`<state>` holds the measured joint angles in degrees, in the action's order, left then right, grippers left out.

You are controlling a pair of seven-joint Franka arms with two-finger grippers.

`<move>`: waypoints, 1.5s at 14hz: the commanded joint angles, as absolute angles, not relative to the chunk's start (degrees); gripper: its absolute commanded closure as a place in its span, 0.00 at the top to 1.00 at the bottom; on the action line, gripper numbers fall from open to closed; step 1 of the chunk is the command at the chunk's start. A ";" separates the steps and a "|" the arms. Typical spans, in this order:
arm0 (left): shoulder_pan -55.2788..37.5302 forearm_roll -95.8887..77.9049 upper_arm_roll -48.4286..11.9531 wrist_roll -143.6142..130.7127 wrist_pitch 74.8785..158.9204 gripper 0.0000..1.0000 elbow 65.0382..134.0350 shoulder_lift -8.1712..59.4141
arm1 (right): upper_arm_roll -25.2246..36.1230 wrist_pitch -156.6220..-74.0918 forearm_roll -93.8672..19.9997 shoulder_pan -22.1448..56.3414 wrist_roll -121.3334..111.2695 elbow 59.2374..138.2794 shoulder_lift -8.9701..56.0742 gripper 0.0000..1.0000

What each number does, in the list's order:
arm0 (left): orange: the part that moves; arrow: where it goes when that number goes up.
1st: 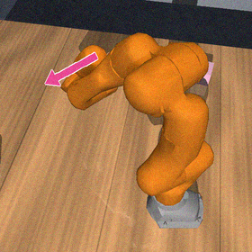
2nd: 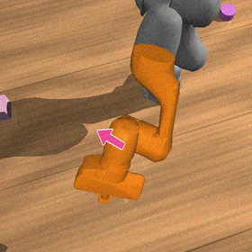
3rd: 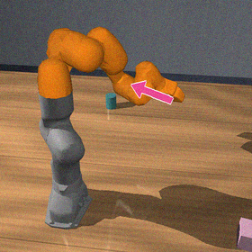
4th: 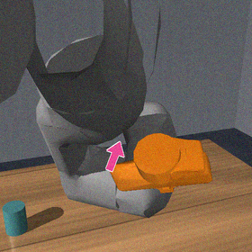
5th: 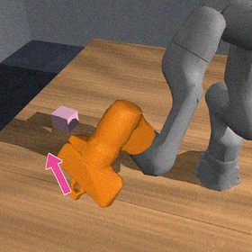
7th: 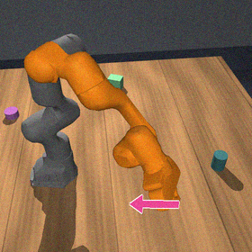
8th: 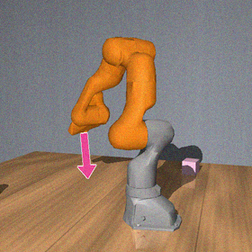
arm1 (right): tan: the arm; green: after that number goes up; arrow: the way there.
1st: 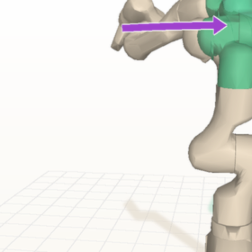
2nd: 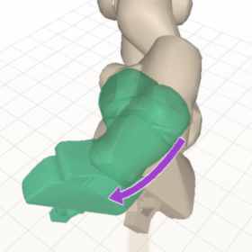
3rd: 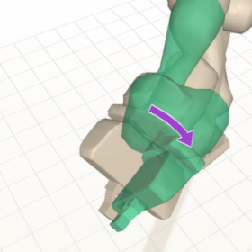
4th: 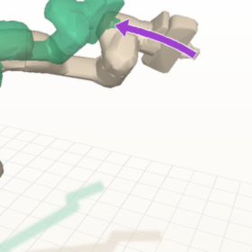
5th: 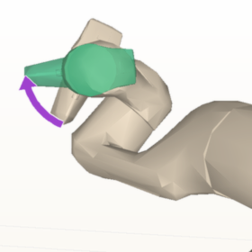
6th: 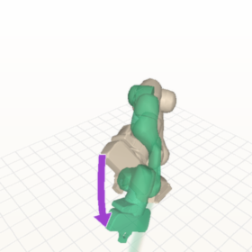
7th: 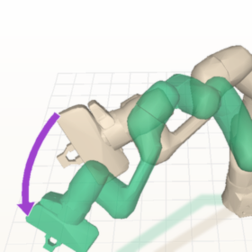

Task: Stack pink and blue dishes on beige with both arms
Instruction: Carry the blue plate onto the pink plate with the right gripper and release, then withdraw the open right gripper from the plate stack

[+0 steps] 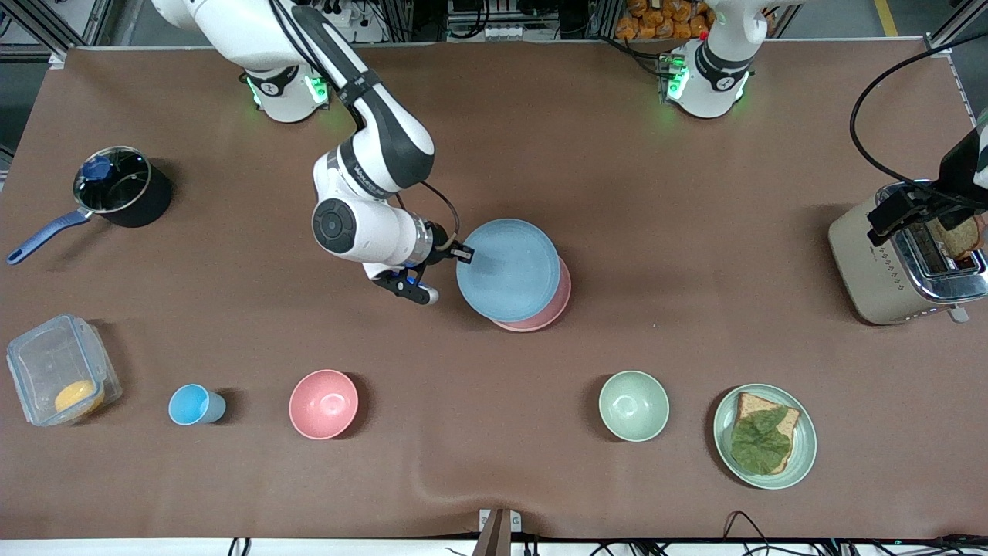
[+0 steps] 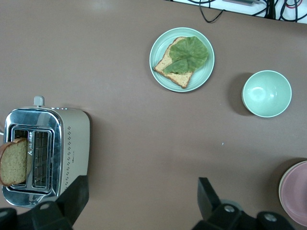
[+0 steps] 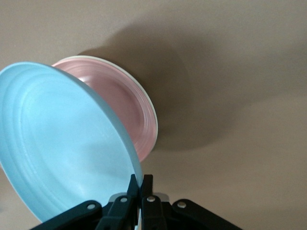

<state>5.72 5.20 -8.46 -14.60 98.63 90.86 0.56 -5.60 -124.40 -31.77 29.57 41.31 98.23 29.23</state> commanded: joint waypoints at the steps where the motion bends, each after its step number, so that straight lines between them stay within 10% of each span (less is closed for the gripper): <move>1: 4.84 3.69 -8.09 -13.45 98.17 1.00 91.23 0.61 | -4.92 -126.99 -33.49 32.07 43.15 98.00 30.93 0.00; 11: 4.83 1.59 -9.23 -13.18 95.36 1.00 89.56 0.97 | -4.66 -132.37 -33.40 34.19 45.17 98.09 35.15 0.00; 13: 4.75 1.14 -9.23 -13.27 95.27 1.00 89.56 1.05 | -4.48 -131.75 -33.40 33.75 45.35 98.09 35.16 0.99; 21: 4.66 1.23 -9.23 -13.10 95.36 1.00 89.65 1.23 | 10.88 -105.41 -20.75 31.56 27.21 97.65 22.51 1.00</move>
<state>4.56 2.54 -9.27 -14.58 96.48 90.62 1.02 7.66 -110.00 -23.28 33.01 34.84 95.83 26.38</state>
